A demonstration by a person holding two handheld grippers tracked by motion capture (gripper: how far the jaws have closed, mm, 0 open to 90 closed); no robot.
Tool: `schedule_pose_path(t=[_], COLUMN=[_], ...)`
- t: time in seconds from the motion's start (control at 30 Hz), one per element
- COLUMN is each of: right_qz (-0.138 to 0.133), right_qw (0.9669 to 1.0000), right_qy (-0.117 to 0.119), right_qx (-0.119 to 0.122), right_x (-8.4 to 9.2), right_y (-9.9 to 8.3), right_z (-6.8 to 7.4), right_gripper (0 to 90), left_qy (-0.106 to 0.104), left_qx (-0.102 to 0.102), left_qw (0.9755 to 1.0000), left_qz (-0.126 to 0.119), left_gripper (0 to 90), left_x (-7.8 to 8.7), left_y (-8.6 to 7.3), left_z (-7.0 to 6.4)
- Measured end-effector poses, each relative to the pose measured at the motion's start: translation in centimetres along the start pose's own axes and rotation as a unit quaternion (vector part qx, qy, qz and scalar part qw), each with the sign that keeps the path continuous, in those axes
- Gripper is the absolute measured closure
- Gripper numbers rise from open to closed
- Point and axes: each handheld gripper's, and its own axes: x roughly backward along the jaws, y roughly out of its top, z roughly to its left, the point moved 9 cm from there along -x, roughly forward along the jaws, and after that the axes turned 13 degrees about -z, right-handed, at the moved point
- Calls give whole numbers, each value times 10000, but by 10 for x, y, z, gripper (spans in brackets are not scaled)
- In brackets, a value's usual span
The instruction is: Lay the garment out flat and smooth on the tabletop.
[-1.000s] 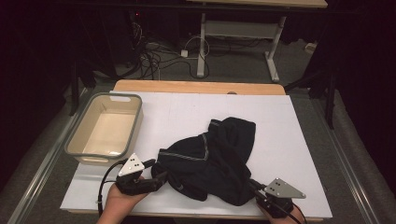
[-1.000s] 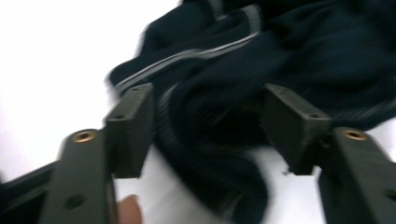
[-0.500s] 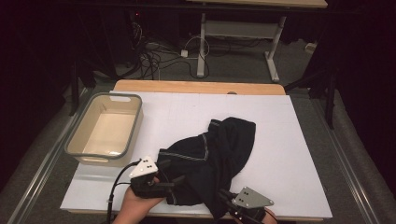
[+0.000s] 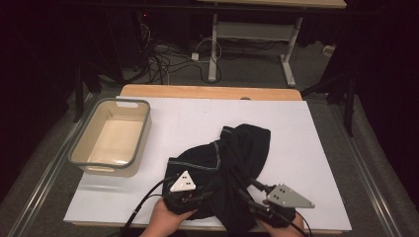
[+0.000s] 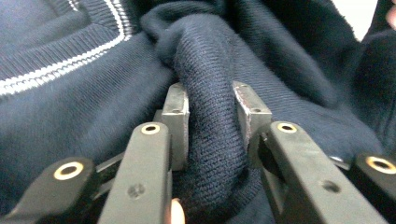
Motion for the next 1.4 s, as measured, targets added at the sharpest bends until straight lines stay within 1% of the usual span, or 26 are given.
schedule_pose_path(t=[0.07,0.13,0.23,0.3,0.37,0.4,0.43,0.5,0.53,0.57,0.6,0.63,0.67,0.7,0.77,0.8,0.87,0.93,1.0,1.07,1.1,1.2,1.23,1.3,1.37,1.4], right_qz=[-71,-77,105,267,673,896,1136,1494,1595,1637,1593,1500,1437,1382,1217,1128,957,811,753,710,696,642,620,614,604,620], right_qw=[9999,9997,9993,9990,9963,9942,9910,9859,9843,9839,9850,9868,9881,9891,9910,9919,9932,9938,9935,9926,9923,9914,9914,9908,9904,9904], right_qy=[-100,-185,-263,-354,-526,-582,-678,-717,-718,-667,-568,-469,-414,-427,-505,-546,-649,-721,-837,-965,-984,-1066,-1066,-1073,-1017,-998], right_qx=[44,167,256,110,-1,-140,-181,-240,-239,-272,-348,-387,-370,-288,-241,-195,-159,-230,-195,-202,-299,-416,-440,-543,-716,-734], right_x=[-10,-28,-65,-94,-120,-129,-134,-137,-136,-134,-132,-129,-127,-123,-112,-105,-87,-68,-47,-25,-14,14,23,39,49,52], right_y=[12,24,36,37,25,16,4,-19,-27,-33,-35,-34,-33,-32,-28,-26,-23,-23,-26,-31,-34,-40,-42,-49,-55,-58], right_z=[-10,-19,-32,-44,-57,-62,-65,-69,-69,-69,-69,-67,-66,-67,-69,-71,-76,-80,-85,-91,-92,-95,-95,-94,-90,-87], right_gripper=[457,433,395,337,234,195,160,165,220,340,510,650,722,751,768,771,776,776,778,778,779,778,778,779,778,778], left_qy=[-28,-9,-2,-15,-39,-40,-20,37,125,242,349,438,498,570,671,718,890,1137,1423,1832,1896,1843,1872,1859,1848,1849], left_qx=[-93,-90,-94,-33,-21,-14,-1,28,23,5,4,50,158,283,474,510,468,480,528,492,526,822,797,682,482,429], left_qw=[10000,10000,10000,10000,10000,10000,9999,9997,9996,9992,9987,9982,9974,9964,9946,9941,9933,9911,9876,9818,9804,9783,9776,9783,9794,9798], left_qz=[10,-14,-14,-47,-73,-79,-109,-233,-269,-315,-362,-415,-488,-558,-634,-632,-569,-499,-412,-56,107,475,536,609,652,628], left_gripper=[688,687,682,677,658,632,597,516,485,452,419,401,390,359,323,300,273,225,205,152,137,137,138,166,257,320], left_x=[6,11,18,22,27,31,36,49,56,62,68,73,77,80,83,82,79,76,75,71,68,58,56,50,47,45], left_y=[-1,-3,-7,-9,-10,-11,-11,-10,-10,-9,-9,-8,-7,-6,-6,-7,-7,-8,-9,-16,-19,-28,-28,-26,-24,-23], left_z=[-4,-6,-8,-9,-11,-12,-12,-10,-8,-4,0,6,12,18,28,31,38,47,57,68,72,79,79,79,80,81])
